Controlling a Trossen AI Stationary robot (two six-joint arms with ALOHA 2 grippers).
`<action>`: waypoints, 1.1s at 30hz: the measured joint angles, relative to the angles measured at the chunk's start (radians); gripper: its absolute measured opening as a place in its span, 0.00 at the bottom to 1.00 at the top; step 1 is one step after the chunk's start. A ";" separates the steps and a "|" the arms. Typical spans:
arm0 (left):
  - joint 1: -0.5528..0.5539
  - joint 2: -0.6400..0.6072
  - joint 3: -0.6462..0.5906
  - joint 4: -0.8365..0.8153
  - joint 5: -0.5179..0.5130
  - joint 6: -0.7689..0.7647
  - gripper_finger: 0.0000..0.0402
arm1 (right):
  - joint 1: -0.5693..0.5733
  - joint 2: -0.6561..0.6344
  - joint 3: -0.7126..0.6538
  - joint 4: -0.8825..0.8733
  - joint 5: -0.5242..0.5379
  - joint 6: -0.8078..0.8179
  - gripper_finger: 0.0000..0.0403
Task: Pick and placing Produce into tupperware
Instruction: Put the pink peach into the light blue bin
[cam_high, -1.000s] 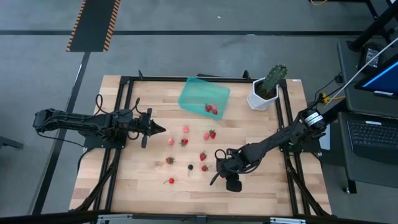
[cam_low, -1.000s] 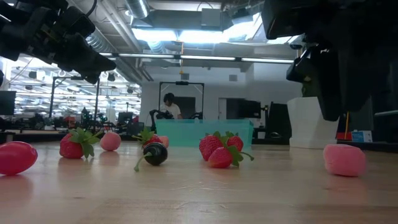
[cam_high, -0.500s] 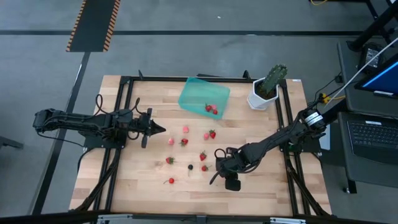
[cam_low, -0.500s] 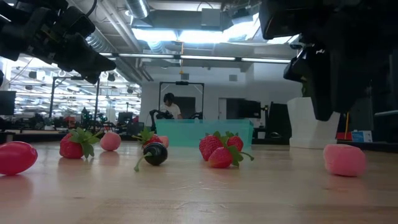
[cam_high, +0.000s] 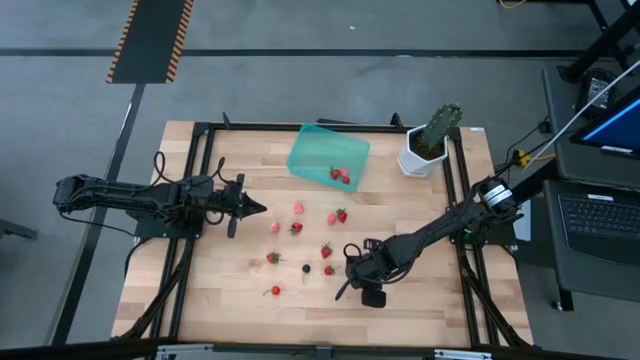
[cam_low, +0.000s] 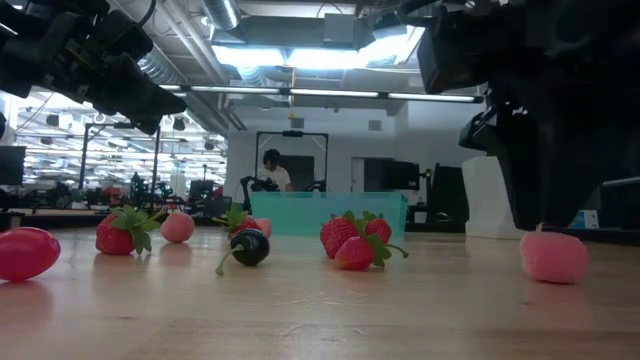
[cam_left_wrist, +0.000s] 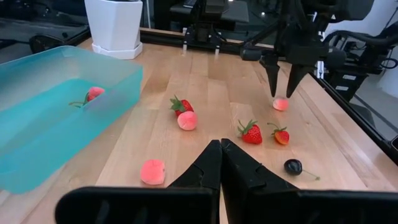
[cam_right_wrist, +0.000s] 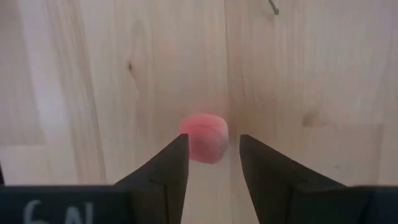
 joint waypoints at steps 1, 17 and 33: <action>0.000 0.000 0.000 0.000 0.000 0.000 0.00 | 0.002 0.000 0.000 0.000 -0.002 0.008 0.36; 0.000 0.000 0.000 0.000 0.000 0.000 0.00 | 0.023 0.017 0.000 0.020 -0.005 0.043 0.36; 0.000 0.000 0.000 0.000 0.000 0.000 0.00 | 0.023 0.051 0.002 0.074 -0.004 0.042 0.36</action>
